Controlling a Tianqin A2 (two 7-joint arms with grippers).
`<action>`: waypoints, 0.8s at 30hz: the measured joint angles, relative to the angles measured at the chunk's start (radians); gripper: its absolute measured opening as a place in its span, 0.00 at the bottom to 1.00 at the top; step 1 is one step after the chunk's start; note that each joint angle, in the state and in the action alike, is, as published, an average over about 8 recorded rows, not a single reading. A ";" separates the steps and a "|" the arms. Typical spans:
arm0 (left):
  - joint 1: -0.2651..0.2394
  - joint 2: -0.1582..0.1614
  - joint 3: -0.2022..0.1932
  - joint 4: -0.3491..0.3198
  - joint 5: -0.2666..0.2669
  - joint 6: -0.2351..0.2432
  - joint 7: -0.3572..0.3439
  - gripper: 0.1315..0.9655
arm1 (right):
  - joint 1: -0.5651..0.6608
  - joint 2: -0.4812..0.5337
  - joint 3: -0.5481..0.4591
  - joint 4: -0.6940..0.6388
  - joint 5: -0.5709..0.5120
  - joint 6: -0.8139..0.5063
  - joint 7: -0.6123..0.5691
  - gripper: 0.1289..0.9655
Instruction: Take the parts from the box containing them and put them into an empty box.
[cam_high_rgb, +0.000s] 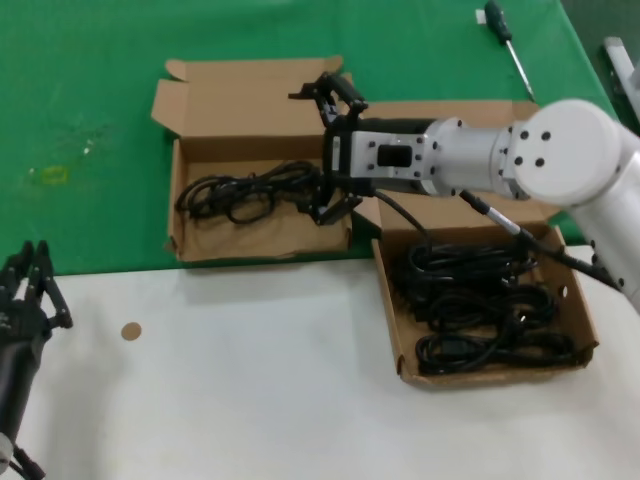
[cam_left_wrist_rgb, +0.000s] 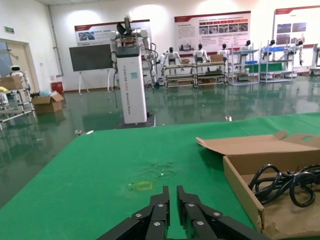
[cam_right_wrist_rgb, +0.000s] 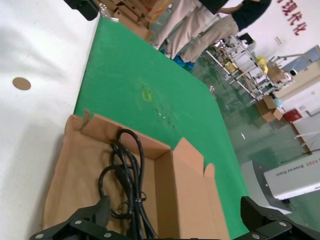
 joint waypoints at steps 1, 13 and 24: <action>0.000 0.000 0.000 0.000 0.000 0.000 0.000 0.05 | -0.006 0.000 0.003 0.003 0.003 0.005 0.001 0.89; 0.000 0.000 0.000 0.000 0.000 0.000 0.000 0.15 | -0.136 -0.005 0.074 0.075 0.073 0.102 0.031 0.98; 0.000 0.000 0.000 0.000 0.000 0.000 0.000 0.40 | -0.277 -0.009 0.150 0.152 0.148 0.207 0.062 1.00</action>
